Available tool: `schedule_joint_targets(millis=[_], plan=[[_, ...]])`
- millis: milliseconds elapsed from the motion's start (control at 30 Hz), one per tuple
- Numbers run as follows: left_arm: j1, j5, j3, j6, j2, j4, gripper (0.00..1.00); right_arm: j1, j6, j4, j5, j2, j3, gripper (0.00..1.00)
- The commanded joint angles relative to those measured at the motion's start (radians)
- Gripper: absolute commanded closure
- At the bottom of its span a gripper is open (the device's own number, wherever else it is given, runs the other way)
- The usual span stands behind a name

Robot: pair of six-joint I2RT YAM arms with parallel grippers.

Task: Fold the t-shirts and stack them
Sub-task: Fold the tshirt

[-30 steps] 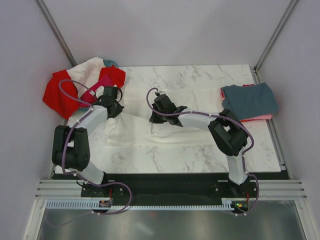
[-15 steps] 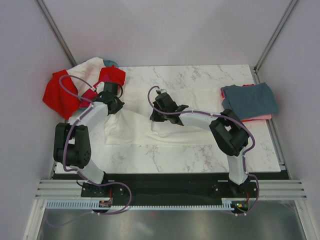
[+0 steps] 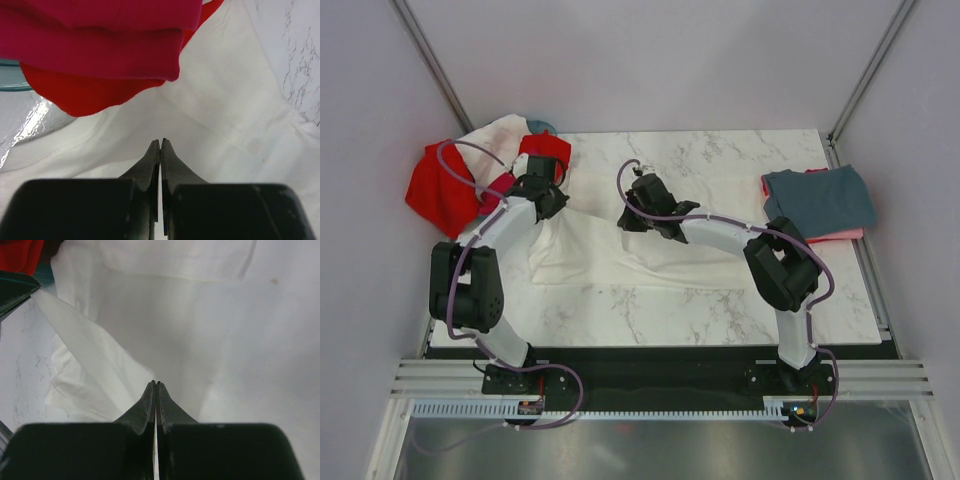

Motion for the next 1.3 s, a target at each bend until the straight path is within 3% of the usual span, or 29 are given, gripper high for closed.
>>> schedule_joint_targets(millis=[0,767,867,900,967,1000,1133,1267], plan=[[0.001,-0.019,0.05,0.034,0.022,0.007,0.98,-0.009,-0.017,0.008,0.011,-0.049,0.048,1.0],[-0.008,-0.046,0.236,0.028,0.227,0.005,0.98,-0.045,-0.007,-0.003,0.006,0.045,0.097,1.0],[-0.008,-0.057,0.24,0.031,0.241,0.007,0.97,-0.043,-0.002,-0.003,0.0,0.065,0.097,0.93],[-0.008,-0.059,0.24,0.03,0.246,0.007,0.9,-0.043,-0.002,-0.005,0.002,0.072,0.097,0.77],[-0.007,-0.056,0.242,0.036,0.252,0.007,0.75,-0.045,0.006,-0.003,0.003,0.068,0.083,0.62],[-0.008,-0.057,0.242,0.042,0.249,0.005,0.54,-0.045,0.007,-0.003,0.009,0.062,0.07,0.56],[-0.027,-0.088,0.214,0.066,0.182,0.005,0.4,-0.058,-0.011,-0.006,0.038,-0.031,0.001,0.56],[-0.06,-0.086,0.185,0.091,0.097,0.005,0.39,-0.1,-0.028,-0.029,0.091,-0.169,-0.127,0.58]])
